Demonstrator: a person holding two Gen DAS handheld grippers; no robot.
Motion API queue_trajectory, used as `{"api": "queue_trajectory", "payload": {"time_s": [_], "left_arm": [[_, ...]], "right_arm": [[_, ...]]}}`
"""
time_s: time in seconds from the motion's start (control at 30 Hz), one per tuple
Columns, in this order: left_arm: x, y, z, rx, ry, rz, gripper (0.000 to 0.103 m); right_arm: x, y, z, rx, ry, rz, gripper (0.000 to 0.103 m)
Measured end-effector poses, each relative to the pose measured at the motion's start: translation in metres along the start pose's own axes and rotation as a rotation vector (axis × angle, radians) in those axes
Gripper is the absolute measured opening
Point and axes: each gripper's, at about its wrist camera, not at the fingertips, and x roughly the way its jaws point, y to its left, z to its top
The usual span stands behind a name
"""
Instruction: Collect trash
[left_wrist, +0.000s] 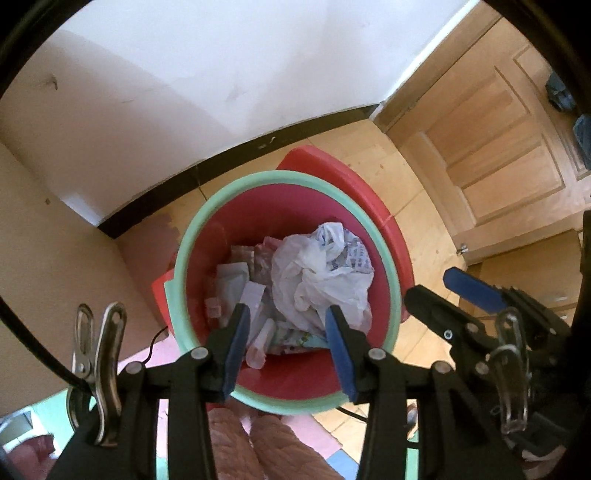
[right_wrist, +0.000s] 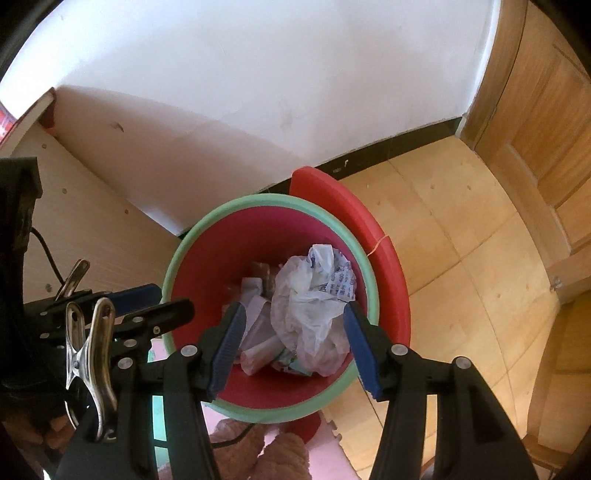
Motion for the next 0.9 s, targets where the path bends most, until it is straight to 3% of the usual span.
{"api": "queue_trajectory", "payload": {"time_s": [0.27, 0.9], "left_arm": [[-0.033, -0.016, -0.016, -0.013, -0.011, 0.004, 0.044], [-0.144, -0.033, -0.044, -0.047, -0.128, 0.020, 0.044]], "right_arm": [[-0.033, -0.001, -0.007, 0.000, -0.029, 0.021, 0.056], [-0.125, 0.012, -0.022, -0.054, -0.118, 0.081, 0.056]]}}
